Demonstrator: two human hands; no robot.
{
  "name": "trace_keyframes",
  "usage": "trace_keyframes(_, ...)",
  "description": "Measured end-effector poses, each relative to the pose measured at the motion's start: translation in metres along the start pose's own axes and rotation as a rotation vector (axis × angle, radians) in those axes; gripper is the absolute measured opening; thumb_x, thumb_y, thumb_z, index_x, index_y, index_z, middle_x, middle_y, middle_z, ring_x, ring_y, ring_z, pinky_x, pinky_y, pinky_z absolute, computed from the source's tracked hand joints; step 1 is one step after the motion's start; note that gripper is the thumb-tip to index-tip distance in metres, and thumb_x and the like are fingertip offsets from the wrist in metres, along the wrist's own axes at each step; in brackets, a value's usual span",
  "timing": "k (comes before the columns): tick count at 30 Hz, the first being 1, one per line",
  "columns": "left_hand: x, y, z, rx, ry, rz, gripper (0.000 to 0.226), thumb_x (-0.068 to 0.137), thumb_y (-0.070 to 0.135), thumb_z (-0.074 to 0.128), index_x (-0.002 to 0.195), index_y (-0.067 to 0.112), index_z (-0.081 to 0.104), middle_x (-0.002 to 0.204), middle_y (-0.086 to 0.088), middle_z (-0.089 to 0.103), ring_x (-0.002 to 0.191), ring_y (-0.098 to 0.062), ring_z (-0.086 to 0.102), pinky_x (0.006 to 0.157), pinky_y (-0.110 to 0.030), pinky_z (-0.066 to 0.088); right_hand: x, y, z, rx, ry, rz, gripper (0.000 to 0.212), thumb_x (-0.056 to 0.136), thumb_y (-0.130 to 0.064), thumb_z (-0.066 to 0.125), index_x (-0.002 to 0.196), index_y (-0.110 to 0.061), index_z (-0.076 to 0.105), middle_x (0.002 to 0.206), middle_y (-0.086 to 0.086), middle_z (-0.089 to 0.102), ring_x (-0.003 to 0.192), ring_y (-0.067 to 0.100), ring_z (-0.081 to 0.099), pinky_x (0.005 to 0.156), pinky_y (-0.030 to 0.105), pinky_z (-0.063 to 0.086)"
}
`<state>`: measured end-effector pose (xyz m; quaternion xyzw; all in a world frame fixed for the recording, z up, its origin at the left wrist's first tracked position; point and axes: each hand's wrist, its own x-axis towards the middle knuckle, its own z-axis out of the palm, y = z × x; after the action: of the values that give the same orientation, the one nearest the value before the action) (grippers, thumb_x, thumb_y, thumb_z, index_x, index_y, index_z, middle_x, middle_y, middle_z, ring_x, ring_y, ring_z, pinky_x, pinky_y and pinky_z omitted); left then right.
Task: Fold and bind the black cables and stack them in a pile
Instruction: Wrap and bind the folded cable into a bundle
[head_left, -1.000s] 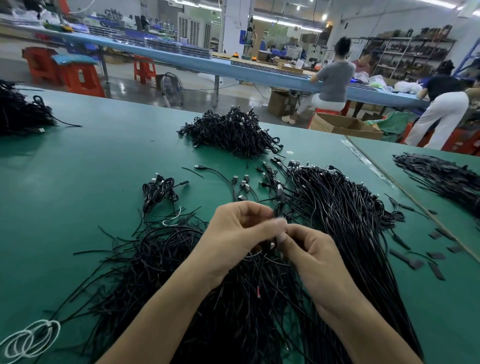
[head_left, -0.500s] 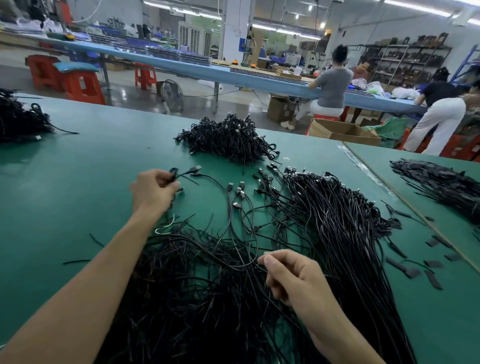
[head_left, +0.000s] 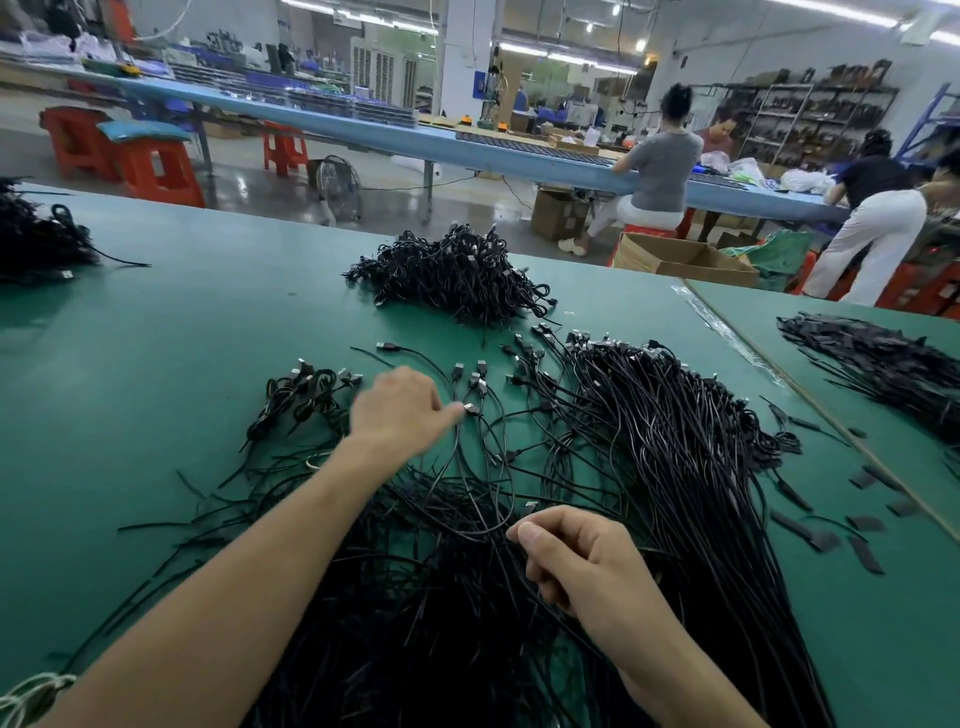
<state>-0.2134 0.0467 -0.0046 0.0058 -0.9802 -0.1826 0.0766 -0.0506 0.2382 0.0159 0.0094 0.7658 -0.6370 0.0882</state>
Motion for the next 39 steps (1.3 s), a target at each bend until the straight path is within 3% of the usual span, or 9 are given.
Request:
trace_keyframes(3, -0.005, 0.018, 0.016, 0.152, -0.249, -0.024, 0.051, 0.088, 0.06, 0.061, 0.064, 0.017, 0.047, 0.07, 0.003, 0.057, 0.059, -0.014, 0.051, 0.063, -0.028, 0.044, -0.003, -0.002, -0.002, 0.016, 0.01, 0.001, 0.016, 0.096, -0.019, 0.063, 0.085, -0.016, 0.074, 0.062, -0.004, 0.062, 0.054, 0.005, 0.052, 0.053, 0.013, 0.041)
trace_keyframes(9, -0.01, 0.013, 0.025, 0.157, -0.328, -0.101, 0.03, 0.09, 0.035, 0.064, 0.075, 0.016, 0.047, 0.086, -0.003, 0.055, 0.085, -0.026, 0.056, 0.074, -0.035, 0.042, -0.004, -0.005, -0.007, -0.02, 0.025, -0.016, 0.014, 0.096, -0.019, 0.062, 0.089, -0.013, 0.073, 0.061, -0.004, 0.061, 0.052, 0.005, 0.051, 0.049, 0.013, 0.039)
trace_keyframes(14, -0.023, 0.018, 0.014, -0.074, -0.159, -0.066, 0.017, 0.096, 0.032, 0.057, 0.09, 0.017, 0.065, 0.098, -0.001, 0.062, 0.089, -0.021, 0.061, 0.075, -0.034, 0.051, 0.001, -0.005, -0.006, -0.03, 0.026, -0.024, 0.014, 0.095, -0.02, 0.064, 0.088, -0.015, 0.074, 0.063, -0.004, 0.062, 0.053, 0.005, 0.052, 0.049, 0.012, 0.04)
trace_keyframes(18, -0.06, 0.035, -0.016, -0.38, 0.109, 0.194, 0.015, 0.09, 0.034, 0.068, 0.077, 0.03, 0.061, 0.085, 0.01, 0.053, 0.076, -0.002, 0.053, 0.065, -0.017, 0.038, 0.014, -0.008, -0.007, 0.037, 0.087, 0.027, 0.021, 0.094, -0.035, 0.062, 0.095, -0.018, 0.074, 0.08, -0.001, 0.072, 0.069, 0.009, 0.064, 0.056, 0.018, 0.046)
trace_keyframes(21, -0.087, 0.039, -0.043, -0.598, -0.089, 0.429, 0.015, 0.082, 0.031, 0.078, 0.071, 0.034, 0.068, 0.075, 0.014, 0.059, 0.068, 0.006, 0.053, 0.059, -0.008, 0.037, 0.027, -0.017, -0.006, 0.18, 0.033, 0.069, 0.049, 0.083, -0.054, 0.057, 0.102, -0.011, 0.072, 0.091, 0.006, 0.074, 0.083, 0.017, 0.07, 0.068, 0.027, 0.052)
trace_keyframes(26, -0.11, 0.036, -0.067, -0.551, -0.437, 0.531, 0.006, 0.079, 0.034, 0.081, 0.078, 0.03, 0.077, 0.079, 0.016, 0.064, 0.072, -0.001, 0.058, 0.064, -0.013, 0.043, 0.03, -0.032, 0.0, 0.495, 0.096, -0.015, 0.029, 0.094, -0.032, 0.056, 0.108, -0.008, 0.064, 0.066, 0.009, 0.067, 0.062, 0.022, 0.07, 0.053, 0.031, 0.056)
trace_keyframes(30, -0.114, 0.032, -0.075, -0.482, -0.201, 0.464, 0.02, 0.082, 0.044, 0.074, 0.072, 0.027, 0.071, 0.074, 0.007, 0.065, 0.069, -0.007, 0.06, 0.057, -0.019, 0.045, 0.02, -0.035, -0.007, 0.319, 0.084, -0.105, 0.041, 0.101, -0.042, 0.042, 0.114, -0.005, 0.055, 0.049, -0.005, 0.034, 0.04, 0.012, 0.04, 0.041, 0.022, 0.039)
trace_keyframes(34, -0.117, 0.03, -0.078, -0.465, 0.079, 0.503, 0.045, 0.077, 0.044, 0.075, 0.116, 0.043, 0.053, 0.115, 0.027, 0.05, 0.112, 0.009, 0.046, 0.091, -0.007, 0.036, 0.006, -0.038, -0.007, -0.005, -0.111, -0.162, 0.049, 0.094, -0.063, 0.031, 0.097, -0.023, 0.06, 0.053, -0.013, 0.033, 0.044, 0.004, 0.028, 0.041, 0.015, 0.027)
trace_keyframes(39, -0.117, 0.028, -0.079, -0.546, -0.188, 0.64, 0.066, 0.08, 0.05, 0.076, 0.138, 0.047, 0.045, 0.149, 0.031, 0.037, 0.139, 0.012, 0.029, 0.115, -0.023, 0.026, -0.002, -0.045, -0.016, -0.231, -0.195, -0.323, 0.05, 0.101, -0.056, 0.04, 0.079, -0.013, 0.055, 0.056, -0.015, 0.035, 0.05, 0.001, 0.031, 0.049, 0.013, 0.029)
